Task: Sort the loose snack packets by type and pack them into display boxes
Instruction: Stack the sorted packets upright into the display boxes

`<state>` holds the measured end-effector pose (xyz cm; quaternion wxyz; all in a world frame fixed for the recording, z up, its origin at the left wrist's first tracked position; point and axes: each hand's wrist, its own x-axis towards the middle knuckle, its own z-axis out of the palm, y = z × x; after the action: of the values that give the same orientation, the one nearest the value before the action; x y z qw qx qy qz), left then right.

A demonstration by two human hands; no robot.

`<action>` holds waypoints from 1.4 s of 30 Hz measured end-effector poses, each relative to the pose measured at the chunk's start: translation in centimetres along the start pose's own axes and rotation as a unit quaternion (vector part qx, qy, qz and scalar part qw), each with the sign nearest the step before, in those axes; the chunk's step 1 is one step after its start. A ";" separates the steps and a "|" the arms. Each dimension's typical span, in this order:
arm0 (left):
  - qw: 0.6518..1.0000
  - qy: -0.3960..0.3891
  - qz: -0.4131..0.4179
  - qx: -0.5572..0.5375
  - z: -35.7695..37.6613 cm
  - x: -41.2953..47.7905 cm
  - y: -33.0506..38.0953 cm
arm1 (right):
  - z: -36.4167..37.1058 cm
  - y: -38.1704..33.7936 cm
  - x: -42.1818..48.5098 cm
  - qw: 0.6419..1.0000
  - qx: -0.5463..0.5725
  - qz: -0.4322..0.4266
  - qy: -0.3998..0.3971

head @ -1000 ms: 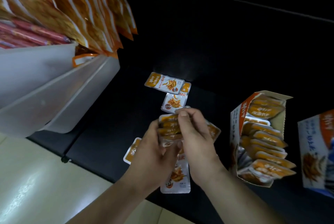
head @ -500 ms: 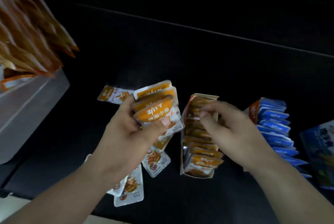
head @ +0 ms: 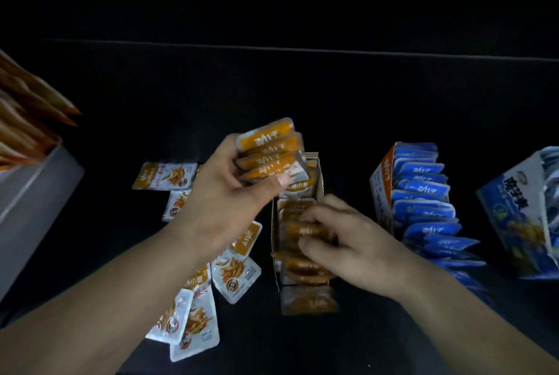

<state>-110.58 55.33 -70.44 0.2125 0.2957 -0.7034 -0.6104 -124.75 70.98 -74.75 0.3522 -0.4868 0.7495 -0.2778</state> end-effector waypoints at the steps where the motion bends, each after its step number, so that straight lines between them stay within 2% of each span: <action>1: 1.000 -0.016 0.004 0.003 0.2 -0.1 0.1 | 0.2 0.5 -0.8 0.999 0.024 -0.023 0.005; 5: 0.994 -0.071 0.033 0.077 1.7 -0.2 -0.2 | 0.6 1.7 -2.6 0.996 0.063 -0.056 0.020; 9: 0.979 -0.109 -0.017 0.174 2.3 0.1 -2.2 | 1.2 1.9 -3.0 0.992 0.072 -0.086 0.054; 12: 0.971 -0.110 -0.036 0.211 1.8 0.3 -3.0 | 1.3 2.0 -2.8 0.991 0.094 -0.077 0.057; 16: 0.953 -0.123 -0.005 0.276 1.4 0.4 -3.2 | 0.9 1.9 -2.6 0.985 0.158 -0.051 0.036; 17: 0.940 -0.130 0.015 0.314 1.4 0.2 -3.5 | 0.7 1.8 -2.5 0.984 0.162 -0.053 0.055; 20: 0.902 -0.147 0.067 0.399 1.1 -0.8 -4.9 | 0.0 2.1 -1.5 0.970 0.103 -0.048 0.217; 21: 0.895 -0.156 0.088 0.409 0.8 -1.2 -5.4 | -0.5 2.1 -1.0 0.966 0.078 -0.039 0.245; 22: 0.890 -0.166 0.113 0.410 0.5 -1.5 -5.9 | -1.0 2.0 -0.4 0.968 0.058 -0.026 0.241; 23: 0.891 -0.174 0.135 0.397 0.1 -1.7 -6.3 | -1.5 1.8 0.2 0.978 0.035 -0.003 0.204; 25: 0.907 -0.178 0.150 0.350 -0.5 -2.0 -7.3 | -2.2 1.0 1.6 0.993 -0.046 0.051 0.091; 28: 0.941 -0.158 0.121 0.274 -0.6 -2.1 -8.2 | -2.3 -0.9 3.5 0.981 -0.163 0.106 -0.021; 31: 0.966 -0.133 0.055 0.214 -0.9 -2.3 -8.8 | -1.7 -2.3 5.2 0.961 -0.236 0.140 -0.036; 33: 0.967 -0.115 0.064 0.217 -0.9 -2.5 -9.6 | -1.4 -2.4 5.8 0.952 -0.261 0.159 -0.033; 36: 0.969 -0.098 0.089 0.209 -0.6 -2.5 -10.1 | -1.2 -1.9 6.1 0.962 -0.216 0.167 -0.030; 38: 0.964 -0.074 0.137 0.216 -0.4 -2.3 -9.7 | -1.4 -1.2 6.3 0.975 -0.158 0.156 -0.023; 42: 0.907 -0.004 0.244 0.343 -0.3 -1.9 -8.9 | -2.1 -0.9 6.2 0.991 -0.064 0.119 -0.015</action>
<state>-107.57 55.68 -79.07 0.2369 0.1672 -0.9206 -0.2615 -127.65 65.10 -74.39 0.3619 -0.4197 0.8132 -0.1777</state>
